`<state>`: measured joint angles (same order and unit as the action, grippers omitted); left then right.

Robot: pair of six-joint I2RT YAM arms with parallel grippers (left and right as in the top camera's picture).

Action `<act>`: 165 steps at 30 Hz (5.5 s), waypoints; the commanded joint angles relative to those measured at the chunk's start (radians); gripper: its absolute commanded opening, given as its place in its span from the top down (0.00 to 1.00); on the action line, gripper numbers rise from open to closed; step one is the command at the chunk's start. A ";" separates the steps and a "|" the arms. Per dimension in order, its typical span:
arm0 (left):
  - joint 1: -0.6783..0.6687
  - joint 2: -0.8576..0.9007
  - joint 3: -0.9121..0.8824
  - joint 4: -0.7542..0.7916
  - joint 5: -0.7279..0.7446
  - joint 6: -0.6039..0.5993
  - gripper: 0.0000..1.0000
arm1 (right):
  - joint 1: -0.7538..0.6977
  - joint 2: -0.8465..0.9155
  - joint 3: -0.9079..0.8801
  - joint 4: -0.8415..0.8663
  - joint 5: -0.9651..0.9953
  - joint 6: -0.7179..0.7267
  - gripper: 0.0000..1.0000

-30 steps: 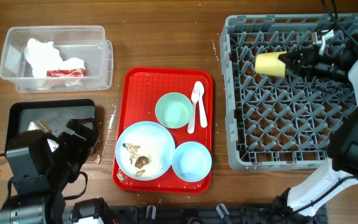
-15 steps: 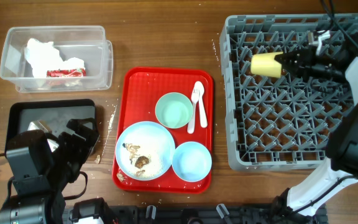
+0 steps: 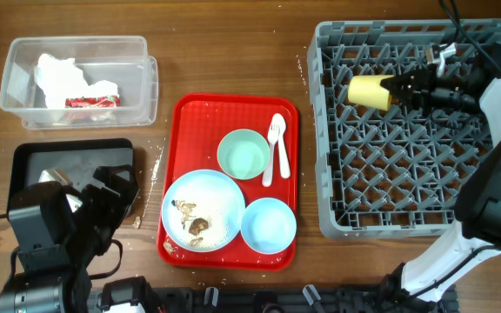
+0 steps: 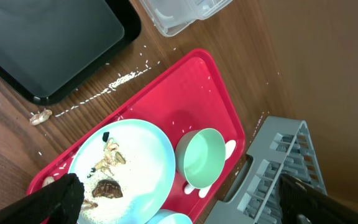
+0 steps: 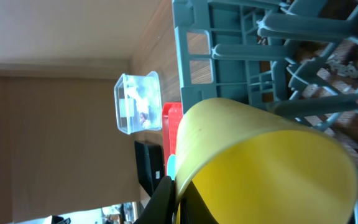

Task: Sort waste into correct bins and load items into the dishwasher rack
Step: 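Lift the yellow cup and carry it right over the grey rack, then set the yellow cup upside down in the rack and release, then move the right gripper back to the green bowl on the tray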

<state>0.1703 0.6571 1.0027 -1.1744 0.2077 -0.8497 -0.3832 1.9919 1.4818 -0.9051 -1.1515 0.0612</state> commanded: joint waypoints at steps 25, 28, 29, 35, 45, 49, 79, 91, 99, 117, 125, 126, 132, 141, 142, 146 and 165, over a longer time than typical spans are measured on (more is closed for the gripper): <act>0.002 -0.002 0.000 0.003 0.011 0.008 0.00 | -0.089 -0.120 0.013 -0.119 0.782 0.266 0.87; 0.002 -0.002 0.000 0.003 0.011 0.008 0.00 | -0.079 -0.201 0.013 -0.118 0.777 0.267 0.86; 0.002 -0.002 0.000 0.003 0.011 0.008 0.00 | -0.068 -0.230 0.013 -0.118 0.772 0.256 0.86; 0.002 -0.002 0.000 0.003 0.011 0.008 0.00 | 0.089 -0.359 0.013 -0.085 0.769 0.180 0.85; 0.002 -0.002 0.000 0.003 0.011 0.008 0.00 | 0.350 -0.359 0.013 0.079 0.847 0.150 0.82; 0.002 -0.002 0.000 0.003 0.011 0.008 0.00 | 0.388 -0.359 0.013 0.061 0.962 0.151 0.81; 0.002 -0.002 0.000 0.003 0.011 0.008 0.00 | 0.399 -0.148 0.008 0.252 1.139 0.222 0.90; 0.002 -0.002 0.000 0.003 0.011 0.008 0.00 | 0.388 -0.105 0.010 0.090 1.314 0.309 0.95; 0.002 -0.002 0.000 0.003 0.011 0.008 0.00 | 0.388 -0.160 0.025 -0.111 1.437 0.431 0.95; 0.002 -0.002 0.000 0.003 0.011 0.008 0.00 | 0.407 -0.483 0.024 -0.113 0.622 0.105 0.58; 0.002 -0.002 0.000 0.003 0.011 0.008 0.00 | 0.737 -0.440 0.010 -0.062 0.724 0.117 0.06; 0.002 -0.002 0.000 0.003 0.011 0.008 0.00 | 0.778 -0.428 0.009 -0.043 0.768 0.149 0.06; 0.002 -0.002 0.000 0.003 0.011 0.008 0.00 | 1.075 -0.238 0.009 0.106 1.006 0.419 0.20; 0.002 -0.002 0.000 0.003 0.011 0.008 0.00 | 1.217 -0.029 0.009 0.247 1.195 0.597 0.27; 0.002 -0.002 0.000 0.003 0.011 0.008 0.00 | 1.226 -0.012 0.009 0.272 1.209 0.597 0.30; 0.002 -0.002 0.000 0.003 0.011 0.008 0.00 | 1.243 0.042 0.009 0.317 1.263 0.616 0.37; 0.002 -0.002 0.000 0.003 0.010 0.008 0.00 | 1.257 0.124 0.009 0.343 1.320 0.627 0.72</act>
<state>0.1703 0.6571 1.0027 -1.1744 0.2077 -0.8497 0.8665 2.0892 1.4937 -0.5667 0.1436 0.6849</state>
